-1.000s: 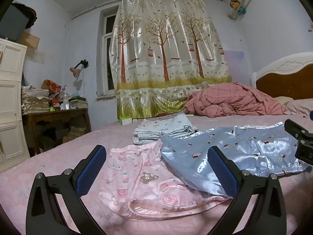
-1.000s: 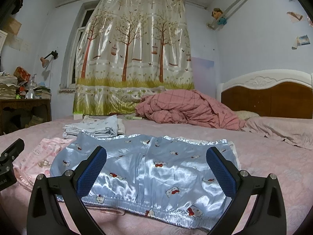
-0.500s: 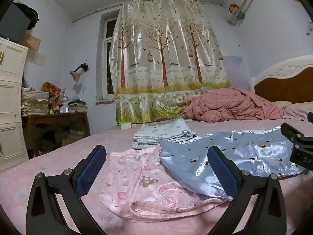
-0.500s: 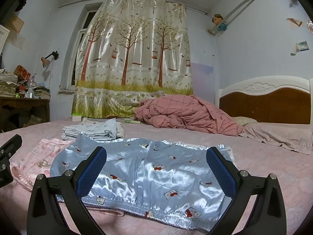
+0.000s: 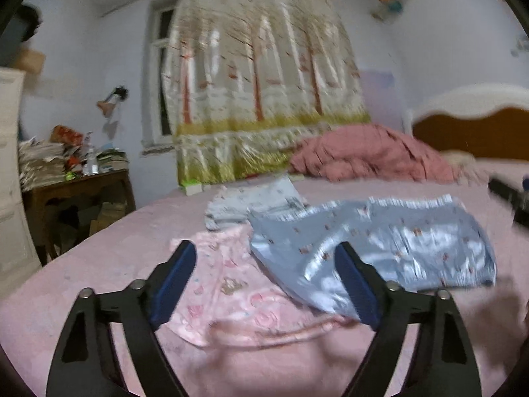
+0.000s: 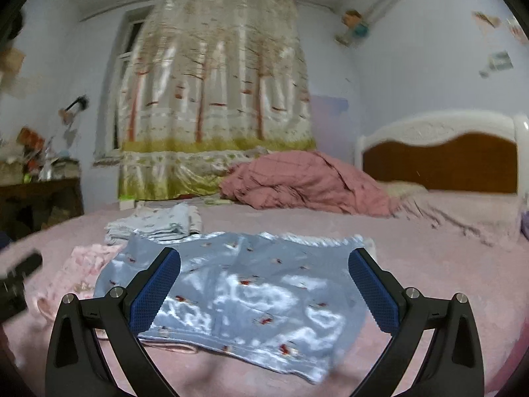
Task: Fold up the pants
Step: 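Move both grippers down toward the waistband of the blue satin pants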
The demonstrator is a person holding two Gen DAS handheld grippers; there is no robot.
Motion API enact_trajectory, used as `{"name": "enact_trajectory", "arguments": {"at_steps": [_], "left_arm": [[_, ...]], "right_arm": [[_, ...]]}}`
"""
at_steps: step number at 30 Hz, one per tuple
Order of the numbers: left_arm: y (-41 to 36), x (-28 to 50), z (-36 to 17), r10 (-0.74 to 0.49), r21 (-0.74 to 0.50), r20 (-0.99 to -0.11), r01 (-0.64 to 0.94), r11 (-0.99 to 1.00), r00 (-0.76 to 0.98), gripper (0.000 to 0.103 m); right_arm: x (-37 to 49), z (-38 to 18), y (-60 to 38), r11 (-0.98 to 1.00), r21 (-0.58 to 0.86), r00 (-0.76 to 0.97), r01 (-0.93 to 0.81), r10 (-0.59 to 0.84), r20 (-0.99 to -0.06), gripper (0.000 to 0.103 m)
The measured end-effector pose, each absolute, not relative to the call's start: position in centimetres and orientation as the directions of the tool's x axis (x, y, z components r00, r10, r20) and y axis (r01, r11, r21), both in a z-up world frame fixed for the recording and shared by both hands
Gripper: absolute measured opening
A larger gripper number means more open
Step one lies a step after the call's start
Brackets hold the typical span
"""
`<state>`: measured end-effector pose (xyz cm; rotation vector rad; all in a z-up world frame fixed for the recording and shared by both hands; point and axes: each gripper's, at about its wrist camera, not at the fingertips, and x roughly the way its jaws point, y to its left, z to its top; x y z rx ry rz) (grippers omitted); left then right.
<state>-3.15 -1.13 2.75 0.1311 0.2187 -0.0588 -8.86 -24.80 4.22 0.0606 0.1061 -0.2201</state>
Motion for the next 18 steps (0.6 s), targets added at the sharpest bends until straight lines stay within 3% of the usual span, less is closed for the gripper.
{"name": "enact_trajectory", "arguments": {"at_steps": [2, 4, 6, 9, 13, 18], "left_arm": [[-2.2, -2.5, 2.1, -0.064, 0.133, -0.298, 0.108, 0.985, 0.952, 0.073], [-3.0, -1.4, 0.9, -0.105, 0.118, -0.394, 0.163, 0.979, 0.913, 0.051], [-3.7, 0.1, -0.5, -0.115, 0.110, -0.476, 0.189, 0.976, 0.872, 0.039], [-4.1, 2.1, -2.2, -0.191, 0.032, -0.573, 0.255, 0.966, 0.797, 0.039], [-4.1, 2.8, -2.8, -0.259, -0.058, -0.597, 0.281, 0.958, 0.759, 0.038], [-5.4, 2.8, -3.1, -0.251, -0.010, -0.607, 0.308, 0.951, 0.754, 0.039]], "right_arm": [[-9.3, 4.4, -26.1, 0.971, 0.079, 0.966, 0.224, -0.211, -0.147, 0.092], [-8.8, 4.1, -27.5, 0.972, 0.108, 0.959, 0.211, -0.185, -0.214, 0.085], [-8.1, 2.9, -29.3, 0.969, 0.141, 0.942, 0.202, -0.153, -0.299, 0.073], [-7.0, 0.7, -30.4, 0.973, 0.160, 0.907, 0.166, -0.087, -0.412, 0.065], [-6.2, -2.5, -31.0, 0.979, 0.150, 0.852, 0.141, -0.042, -0.521, 0.058], [-5.5, -5.0, -30.1, 0.992, 0.094, 0.803, 0.088, -0.015, -0.596, 0.054]]}}
